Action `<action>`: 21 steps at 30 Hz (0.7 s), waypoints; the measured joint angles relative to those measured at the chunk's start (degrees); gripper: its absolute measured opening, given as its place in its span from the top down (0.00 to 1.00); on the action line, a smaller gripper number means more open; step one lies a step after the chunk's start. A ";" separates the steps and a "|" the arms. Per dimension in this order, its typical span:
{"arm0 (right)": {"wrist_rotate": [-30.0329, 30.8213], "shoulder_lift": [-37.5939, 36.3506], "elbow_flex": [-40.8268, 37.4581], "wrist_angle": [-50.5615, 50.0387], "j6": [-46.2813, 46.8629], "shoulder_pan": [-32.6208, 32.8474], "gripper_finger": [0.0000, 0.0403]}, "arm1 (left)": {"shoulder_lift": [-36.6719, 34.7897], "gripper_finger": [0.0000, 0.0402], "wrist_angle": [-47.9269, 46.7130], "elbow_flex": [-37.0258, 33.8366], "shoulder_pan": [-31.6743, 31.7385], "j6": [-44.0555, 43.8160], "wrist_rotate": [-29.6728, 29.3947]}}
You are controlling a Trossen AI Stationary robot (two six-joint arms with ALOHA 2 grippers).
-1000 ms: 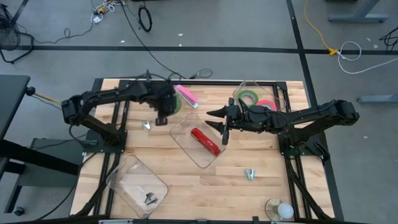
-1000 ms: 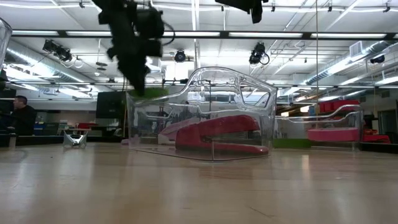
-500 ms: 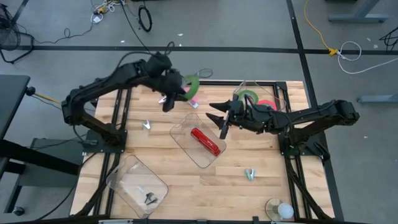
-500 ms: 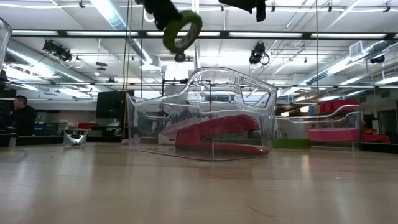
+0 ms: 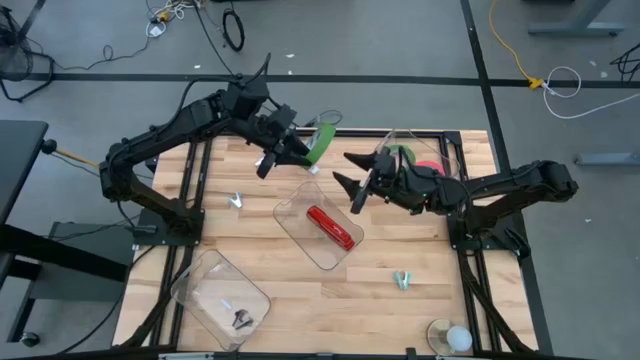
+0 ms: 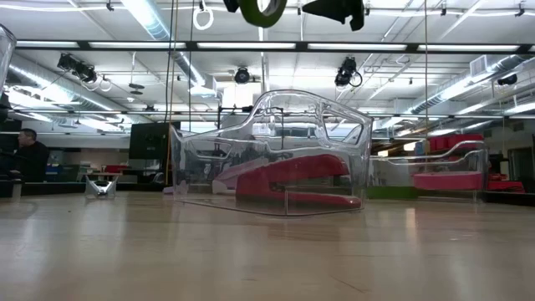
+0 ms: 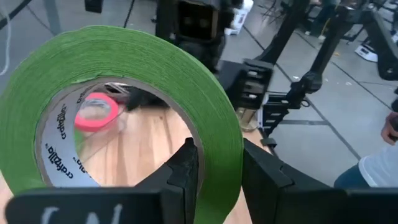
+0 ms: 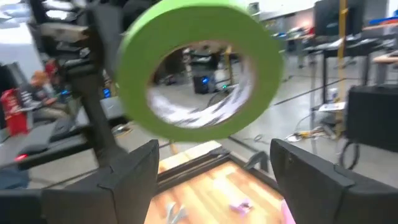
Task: Pick and place Stapler, Stapler remover, tape
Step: Put the green tape into the top transparent bin
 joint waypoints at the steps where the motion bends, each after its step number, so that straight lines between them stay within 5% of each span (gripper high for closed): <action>1: 0.96 0.00 0.00 0.62 -0.17 0.00 0.24 | 0.00 0.75 0.31 0.00 -0.49 -0.03 -0.02; 21: -5.16 -0.02 0.00 6.72 0.96 -3.74 0.24 | 0.20 0.75 5.69 0.00 -6.78 -1.52 -3.30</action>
